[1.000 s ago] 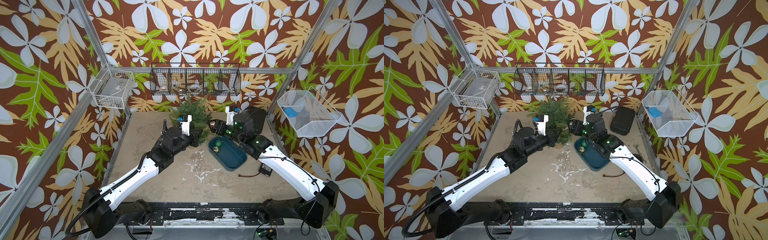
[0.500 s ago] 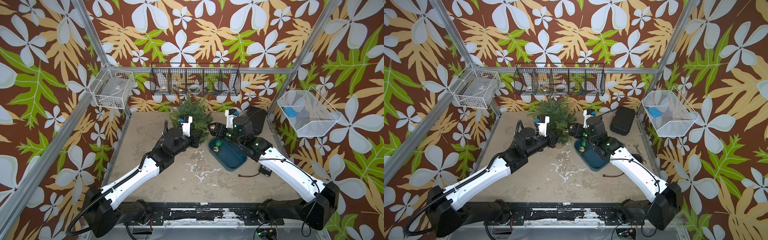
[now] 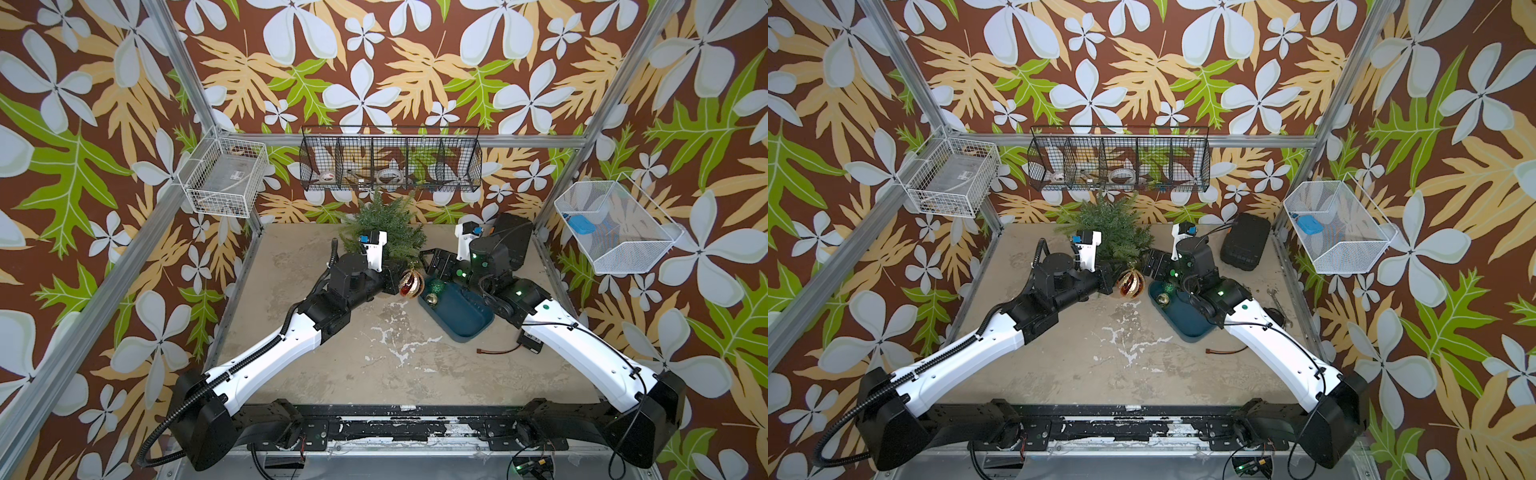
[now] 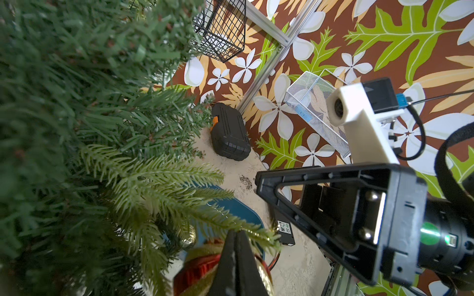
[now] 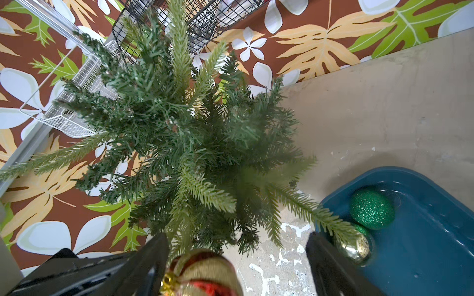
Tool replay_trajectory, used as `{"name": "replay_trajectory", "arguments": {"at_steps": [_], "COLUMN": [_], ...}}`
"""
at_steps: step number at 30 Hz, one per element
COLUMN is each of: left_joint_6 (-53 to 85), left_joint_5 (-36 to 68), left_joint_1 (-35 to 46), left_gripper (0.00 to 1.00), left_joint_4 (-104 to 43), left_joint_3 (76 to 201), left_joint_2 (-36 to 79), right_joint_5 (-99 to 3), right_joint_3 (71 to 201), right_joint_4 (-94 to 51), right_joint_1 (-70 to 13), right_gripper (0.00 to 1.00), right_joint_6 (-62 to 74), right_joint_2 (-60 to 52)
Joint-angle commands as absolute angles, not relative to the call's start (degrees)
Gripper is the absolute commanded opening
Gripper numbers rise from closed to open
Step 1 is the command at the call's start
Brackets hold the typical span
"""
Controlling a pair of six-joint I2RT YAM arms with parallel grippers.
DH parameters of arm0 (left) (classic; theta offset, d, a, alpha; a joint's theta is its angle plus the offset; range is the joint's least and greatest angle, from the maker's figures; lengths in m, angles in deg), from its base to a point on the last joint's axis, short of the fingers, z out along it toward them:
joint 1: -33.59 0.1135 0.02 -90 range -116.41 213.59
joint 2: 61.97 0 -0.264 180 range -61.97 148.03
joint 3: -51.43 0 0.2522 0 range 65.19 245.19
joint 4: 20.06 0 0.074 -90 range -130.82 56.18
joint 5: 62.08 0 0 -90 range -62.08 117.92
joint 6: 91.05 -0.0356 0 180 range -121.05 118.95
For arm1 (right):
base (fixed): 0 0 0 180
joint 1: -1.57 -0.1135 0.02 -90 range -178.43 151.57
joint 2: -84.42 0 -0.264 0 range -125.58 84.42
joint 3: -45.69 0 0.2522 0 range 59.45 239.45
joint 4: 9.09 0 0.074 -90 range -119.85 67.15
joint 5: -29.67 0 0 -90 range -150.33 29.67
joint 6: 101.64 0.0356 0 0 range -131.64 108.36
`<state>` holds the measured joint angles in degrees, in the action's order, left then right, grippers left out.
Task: Decorate the small christmas tree with ornaments
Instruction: Hang an ornament on the christmas tree.
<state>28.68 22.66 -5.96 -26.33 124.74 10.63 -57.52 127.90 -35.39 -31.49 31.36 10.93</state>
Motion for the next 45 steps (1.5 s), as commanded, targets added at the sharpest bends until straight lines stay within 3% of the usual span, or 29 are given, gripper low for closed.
{"name": "replay_trajectory", "arguments": {"at_steps": [1, 7, 10, 15, 30, 39, 45], "left_joint_6": [28.56, 28.72, 28.85, 29.05, 29.62, 28.65, 28.08], "left_joint_5": [22.39, 22.24, 22.21, 22.22, 23.53, 25.09, 27.08], "left_joint_1": [-5.87, -5.80, -5.80, -5.85, -5.87, -5.87, -5.87], "left_gripper": [0.00, 0.00, 0.13, 0.24, 0.34, 0.50, 0.55], "left_joint_4": [-26.87, -26.96, -26.94, -26.95, -27.99, -32.45, -36.93], "left_joint_3": [125.22, 125.14, 125.12, 124.74, 121.70, 120.26, 117.23], "left_joint_2": [10.59, 10.37, 10.28, 9.63, 4.17, -2.86, -9.39], "right_joint_5": [-58.54, -58.98, -59.10, -59.06, -60.16, -61.21, -61.38], "right_joint_3": [127.27, 125.48, 124.59, 123.75, 122.87, 120.50, 117.30], "right_joint_4": [-34.98, -35.24, -35.29, -35.34, -37.89, -40.60, -42.27], "right_joint_1": [-31.14, -30.86, -30.68, -30.16, -29.01, -28.40, -27.44], "right_gripper": [0.86, 0.86, 0.86, 0.85, 0.84, 0.84, 0.82], "right_joint_6": [31.34, 31.14, 31.00, 31.08, 29.10, 27.07, 25.85], "right_joint_2": [12.35, 14.83, 15.45, 16.28, 19.54, 22.31, 22.55]}}
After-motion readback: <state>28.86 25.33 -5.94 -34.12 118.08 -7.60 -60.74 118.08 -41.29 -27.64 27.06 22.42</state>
